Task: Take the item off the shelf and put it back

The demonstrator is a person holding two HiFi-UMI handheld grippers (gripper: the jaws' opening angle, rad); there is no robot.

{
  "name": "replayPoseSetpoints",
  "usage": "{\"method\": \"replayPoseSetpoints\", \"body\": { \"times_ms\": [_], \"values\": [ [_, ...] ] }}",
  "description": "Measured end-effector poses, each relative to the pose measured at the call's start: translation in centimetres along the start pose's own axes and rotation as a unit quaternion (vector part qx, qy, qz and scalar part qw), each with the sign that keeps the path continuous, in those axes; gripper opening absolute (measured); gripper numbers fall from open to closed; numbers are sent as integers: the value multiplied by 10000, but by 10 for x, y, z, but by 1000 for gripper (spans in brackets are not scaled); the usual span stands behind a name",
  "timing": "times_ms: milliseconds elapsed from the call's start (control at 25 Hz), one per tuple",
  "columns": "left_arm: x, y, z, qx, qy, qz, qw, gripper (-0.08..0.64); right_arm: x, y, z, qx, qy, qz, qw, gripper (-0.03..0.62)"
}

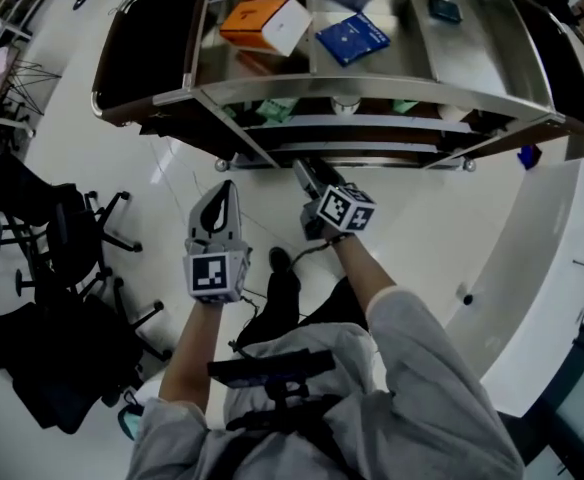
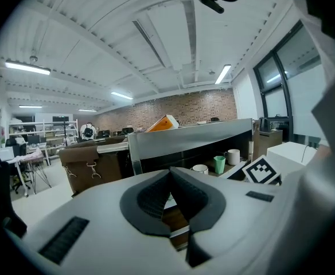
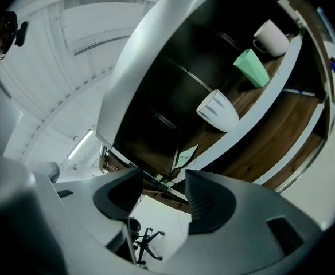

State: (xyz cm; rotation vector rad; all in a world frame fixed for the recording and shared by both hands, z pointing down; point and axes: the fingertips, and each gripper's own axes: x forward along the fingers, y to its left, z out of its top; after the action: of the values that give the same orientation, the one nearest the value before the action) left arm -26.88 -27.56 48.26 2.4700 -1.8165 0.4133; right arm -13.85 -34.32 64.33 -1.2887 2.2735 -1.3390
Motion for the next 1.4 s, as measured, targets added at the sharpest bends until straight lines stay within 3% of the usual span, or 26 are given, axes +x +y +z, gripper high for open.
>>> {"method": "replayPoseSetpoints", "body": {
  "times_ms": [200, 600, 1400],
  "values": [
    [20, 9, -12, -12, 54, -69, 10000, 5, 46, -15, -6, 617, -35, -13, 9981, 235],
    [49, 23, -26, -9, 60, -95, 9999, 5, 108, -34, -9, 1212, -82, -122, 9925, 235],
    [64, 39, -45, -68, 170, -66, 9998, 5, 165, -42, 9, 1775, -242, -218, 9836, 235]
  ]
}}
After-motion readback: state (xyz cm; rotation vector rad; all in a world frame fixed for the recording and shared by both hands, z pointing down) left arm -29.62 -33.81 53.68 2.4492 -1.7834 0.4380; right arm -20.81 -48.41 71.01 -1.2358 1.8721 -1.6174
